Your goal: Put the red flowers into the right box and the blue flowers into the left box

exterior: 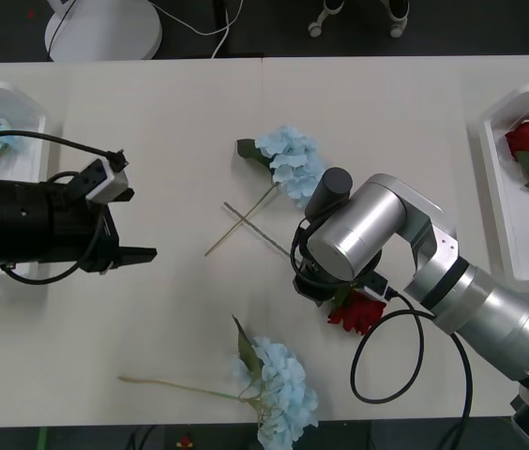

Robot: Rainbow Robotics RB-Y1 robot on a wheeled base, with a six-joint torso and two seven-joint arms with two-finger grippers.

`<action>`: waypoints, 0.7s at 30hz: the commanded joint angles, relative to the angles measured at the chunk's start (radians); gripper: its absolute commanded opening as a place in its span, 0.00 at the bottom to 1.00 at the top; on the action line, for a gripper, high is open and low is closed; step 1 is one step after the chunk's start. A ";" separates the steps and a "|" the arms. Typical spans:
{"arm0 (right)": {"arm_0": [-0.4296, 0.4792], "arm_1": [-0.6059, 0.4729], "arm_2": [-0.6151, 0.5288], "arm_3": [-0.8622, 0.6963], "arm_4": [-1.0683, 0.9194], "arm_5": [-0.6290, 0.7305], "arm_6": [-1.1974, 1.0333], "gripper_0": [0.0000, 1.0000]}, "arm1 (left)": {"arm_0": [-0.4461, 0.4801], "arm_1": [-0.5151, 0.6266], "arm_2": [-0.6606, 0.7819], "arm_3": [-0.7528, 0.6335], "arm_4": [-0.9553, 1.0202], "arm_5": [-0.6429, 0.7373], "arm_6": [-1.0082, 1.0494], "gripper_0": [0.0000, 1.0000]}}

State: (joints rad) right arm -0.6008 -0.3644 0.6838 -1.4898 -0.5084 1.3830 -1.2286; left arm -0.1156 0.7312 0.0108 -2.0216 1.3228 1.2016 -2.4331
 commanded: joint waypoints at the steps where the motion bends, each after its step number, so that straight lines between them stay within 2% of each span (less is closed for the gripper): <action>1: 0.007 0.038 0.000 -0.006 -0.013 0.001 0.044 0.08 | 0.100 0.105 -0.005 -0.126 0.068 0.029 -0.170 1.00; 6: 0.004 0.031 -0.021 -0.006 -0.021 0.005 0.089 0.05 | 0.209 0.149 0.017 -0.172 0.111 0.053 -0.272 1.00; 11: -0.010 0.022 -0.069 -0.006 -0.030 0.007 0.113 0.00 | 0.284 0.182 0.077 -0.180 0.116 0.110 -0.272 1.00; 15: -0.016 0.013 -0.093 -0.006 -0.030 0.005 0.127 0.00 | 0.304 0.183 0.092 -0.178 0.099 0.164 -0.272 1.00; 21: -0.031 -0.028 -0.104 -0.009 -0.047 0.005 0.239 0.00 | 0.350 0.235 0.075 -0.181 0.061 0.139 -0.272 1.00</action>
State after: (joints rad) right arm -0.6011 -0.3668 0.5914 -1.4862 -0.5353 1.3844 -1.1116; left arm 0.1866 0.8965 0.0811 -2.1638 1.4066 1.3569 -2.6851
